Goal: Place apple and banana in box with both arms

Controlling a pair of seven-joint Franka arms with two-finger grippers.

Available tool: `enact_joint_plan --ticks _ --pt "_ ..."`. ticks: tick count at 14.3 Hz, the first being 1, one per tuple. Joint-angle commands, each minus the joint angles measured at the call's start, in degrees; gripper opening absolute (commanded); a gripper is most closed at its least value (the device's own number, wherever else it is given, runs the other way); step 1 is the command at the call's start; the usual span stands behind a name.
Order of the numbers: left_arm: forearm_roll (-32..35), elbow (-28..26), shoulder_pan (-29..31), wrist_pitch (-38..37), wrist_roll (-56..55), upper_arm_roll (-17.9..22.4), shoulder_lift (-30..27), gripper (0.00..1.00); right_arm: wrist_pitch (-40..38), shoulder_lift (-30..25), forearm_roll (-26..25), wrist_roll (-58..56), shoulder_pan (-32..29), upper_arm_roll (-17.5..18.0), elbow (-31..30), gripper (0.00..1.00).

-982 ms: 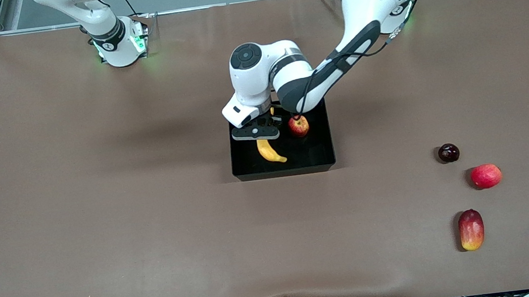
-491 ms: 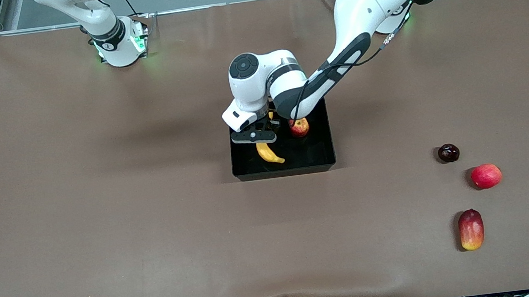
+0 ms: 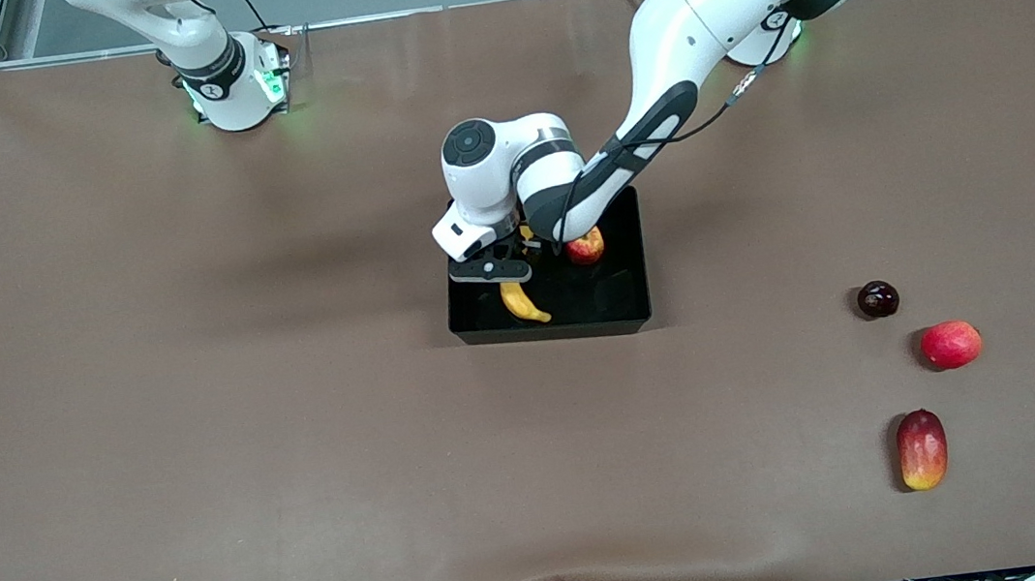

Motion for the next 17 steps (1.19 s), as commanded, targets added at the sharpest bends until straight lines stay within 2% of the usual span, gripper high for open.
enact_joint_plan --ticks 1,4,8,12,14,17 --pt "0.8 1.3 0.2 0.7 -3.3 0.4 -1.8 1.0 -0.1 -0.4 0.2 0.7 -1.3 0.9 0.2 1.0" --pt "0.7 1.9 3.6 -3.4 -2.7 0.0 -6.6 1.0 -0.1 -0.4 0.2 0.7 -1.3 0.9 0.3 1.0" --pt "-3.3 2.3 10.2 -9.2 -1.7 -1.0 -14.0 1.0 -0.2 -0.3 0.2 0.7 -1.3 0.9 0.3 1.0" --pt "-12.0 3.7 18.9 -18.9 11.8 -1.0 -22.2 1.0 -0.1 -0.3 0.1 0.7 -1.3 0.9 0.3 1.0" --pt "-13.1 4.1 22.8 -24.1 16.3 -0.9 -25.7 1.0 -0.1 -0.3 0.1 0.7 -1.3 0.9 0.3 1.0" --pt "-14.0 4.1 29.1 -25.2 24.8 -1.1 -30.3 1.0 -0.1 -0.3 0.1 0.7 -1.3 0.9 0.3 1.0"
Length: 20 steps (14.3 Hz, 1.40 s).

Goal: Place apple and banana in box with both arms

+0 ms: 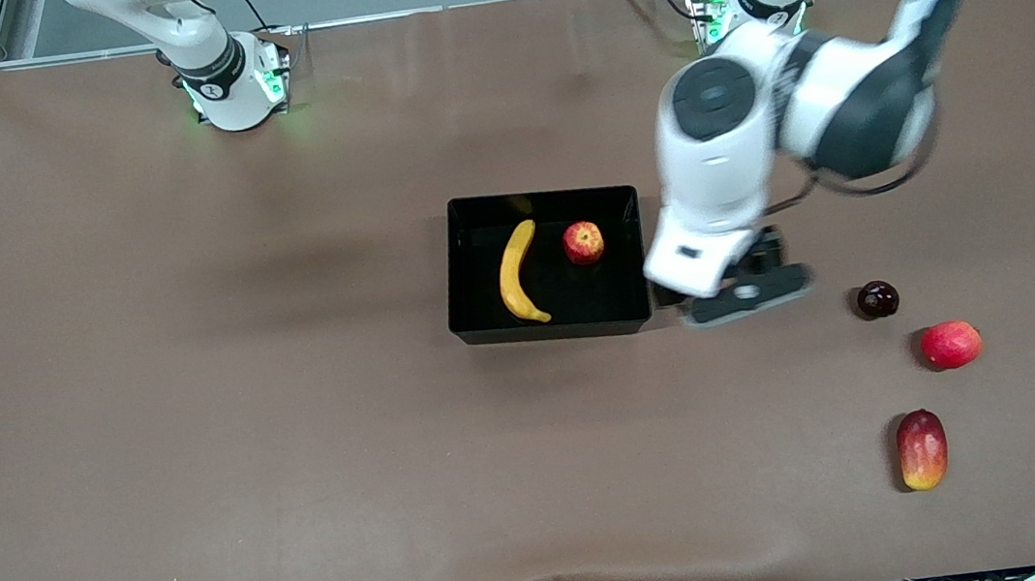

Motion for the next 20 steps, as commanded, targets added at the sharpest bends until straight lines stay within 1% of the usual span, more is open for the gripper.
enact_joint_plan --ticks 1,2,3,4,5,6,8,10,11,13,14,15,16,19,20 --pt "-2.0 -1.1 4.0 -1.1 6.3 0.0 -5.0 1.0 -0.2 -0.3 0.1 0.7 -1.2 0.9 0.3 1.0" --pt "-4.2 -1.1 4.4 -1.1 8.8 1.1 -6.5 1.0 -0.2 -0.3 0.1 0.7 -1.2 0.9 0.3 1.0" --pt "-7.8 -1.3 4.4 -1.1 11.5 4.0 -8.2 1.0 -0.2 -0.3 0.1 0.7 -1.2 0.9 0.4 1.0" --pt "-11.8 -1.6 3.7 -1.1 14.5 7.9 -9.9 1.0 -0.2 -0.3 0.1 0.8 -1.1 1.0 0.4 1.0" --pt "-14.7 -2.1 1.7 -1.2 19.0 11.7 -12.2 1.0 -0.2 -0.3 0.1 0.8 -1.1 1.0 0.4 1.0" --pt "-16.6 -2.6 0.1 -2.3 22.9 15.6 -13.8 1.0 -0.2 -0.3 0.1 0.8 -1.2 1.0 0.4 1.0" --pt "-21.5 -3.0 -1.6 -6.5 29.3 21.5 -17.5 1.0 -0.3 -0.3 0.2 0.8 -1.1 1.0 0.4 1.0" --pt "-26.4 -6.1 -3.1 -10.1 34.9 27.1 -23.0 1.0 -0.3 -0.4 0.3 0.9 -1.1 1.0 0.4 1.0" --pt "-27.1 -7.0 -3.2 -11.1 36.5 28.6 -24.5 1.0 -0.2 -0.3 0.3 0.8 -1.1 1.0 0.5 1.0" --pt "-28.5 -8.5 -3.1 -13.3 38.8 30.3 -27.2 1.0 -0.3 -0.3 0.4 0.9 -1.1 1.0 0.5 1.0" --pt "-29.2 -10.0 -2.9 -14.0 38.8 30.5 -29.1 1.0 -0.2 -0.3 0.4 0.9 -1.1 1.0 0.5 1.0" --pt "-30.0 -12.7 -2.4 -13.9 39.1 30.8 -31.4 1.0 -0.2 -0.3 0.4 0.9 -1.1 1.1 0.5 1.0" --pt "-30.2 -14.0 -2.3 -13.6 39.6 31.9 -32.7 1.0 -0.2 -0.3 0.4 0.9 -1.1 1.1 0.5 1.0" --pt "-32.3 -16.0 -3.2 -13.6 41.1 35.0 -35.0 1.0 -0.2 -0.3 0.4 0.9 -1.1 1.0 0.5 1.0" --pt "-32.3 -15.8 -3.4 -13.5 41.3 35.2 -34.8 1.0 -0.2 -0.3 0.4 0.8 -1.1 1.0 0.5 1.0"
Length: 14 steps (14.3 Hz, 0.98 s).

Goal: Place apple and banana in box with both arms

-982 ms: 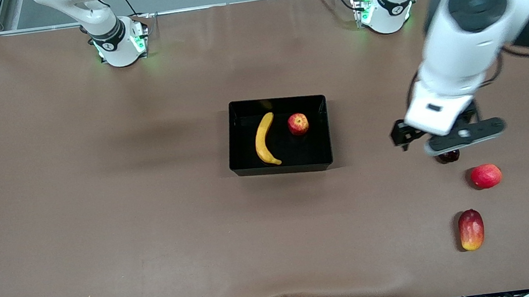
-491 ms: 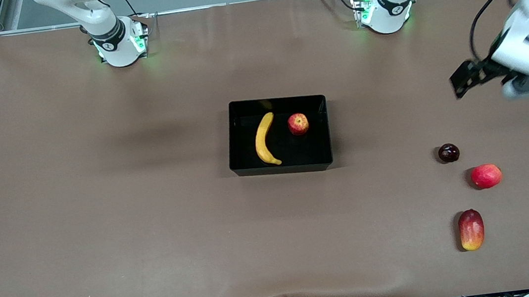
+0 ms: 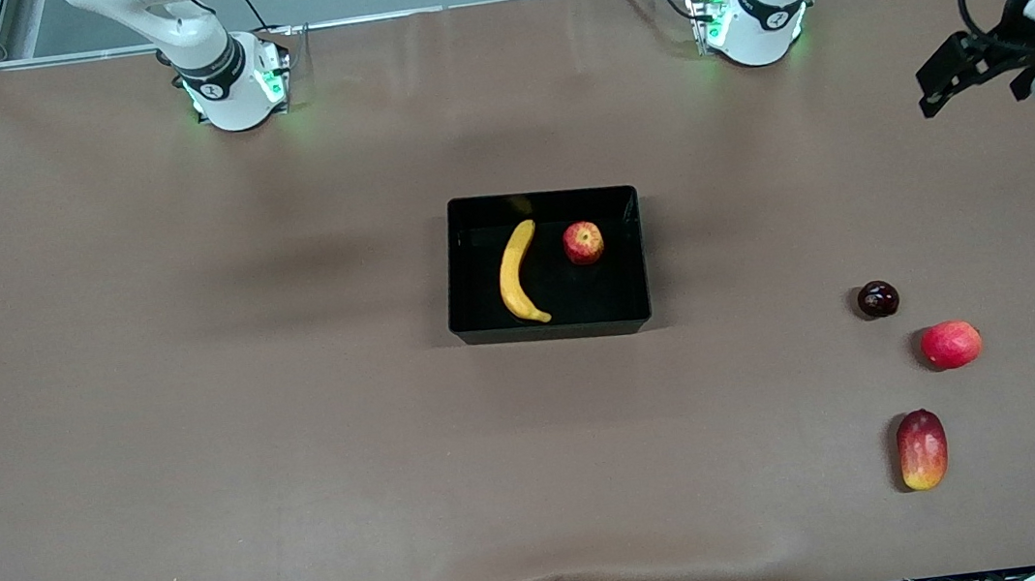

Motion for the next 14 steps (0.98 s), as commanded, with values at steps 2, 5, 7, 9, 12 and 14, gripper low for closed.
enact_joint_plan --ticks 2,5,7,9,12,14 --pt "-1.0 -1.7 -0.7 0.8 1.4 1.1 -0.7 1.0 -0.2 -0.3 0.4 0.8 -0.9 0.9 0.5 1.0" --pt "-0.5 -1.6 -0.7 0.9 0.5 -0.4 -0.6 1.0 -0.2 -0.3 0.4 0.9 -0.9 0.9 0.6 1.0" --pt "-0.4 -1.5 -0.7 0.9 0.5 -0.4 -0.6 1.0 -0.2 -0.3 0.4 0.8 -1.0 0.9 0.6 1.0" --pt "0.9 -1.2 -0.7 0.9 0.4 -0.4 -0.6 1.0 -0.2 -0.3 0.4 0.8 -1.0 0.9 0.6 1.0" --pt "1.2 -0.3 -0.4 0.5 0.4 -0.5 -0.7 1.0 -0.2 -0.3 0.4 0.8 -1.0 0.9 0.6 1.0" --pt "1.1 0.7 0.0 0.4 0.8 -0.1 -0.5 1.0 -0.2 -0.3 0.4 0.8 -1.0 0.9 0.6 1.0"
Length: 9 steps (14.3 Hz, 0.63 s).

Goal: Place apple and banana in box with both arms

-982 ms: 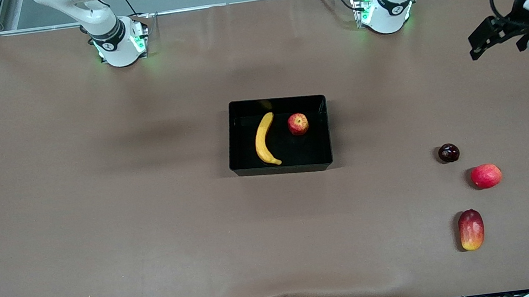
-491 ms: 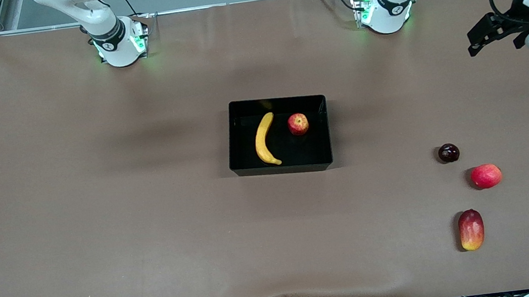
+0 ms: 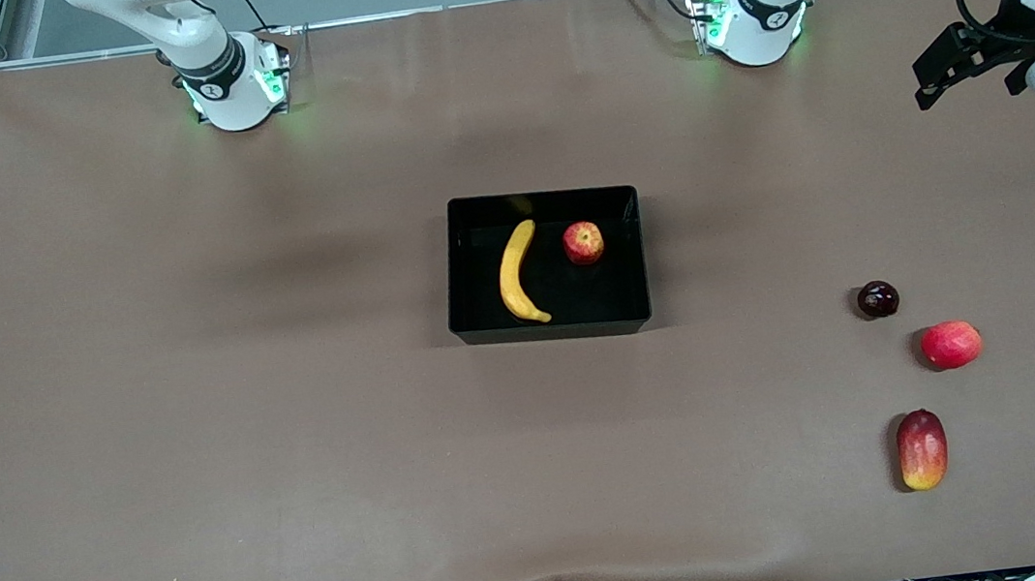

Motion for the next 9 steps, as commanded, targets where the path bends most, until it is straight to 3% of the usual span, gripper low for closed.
enact_joint_plan --ticks 1,9 --pt "1.0 1.8 0.5 -0.1 -0.1 0.1 0.0 1.0 -0.2 -0.3 0.4 0.8 -1.0 0.8 0.4 1.0" --pt "1.0 3.1 0.5 -0.1 -0.3 0.5 1.1 1.0 -0.1 -0.3 0.3 0.8 -1.0 0.8 0.4 1.0"
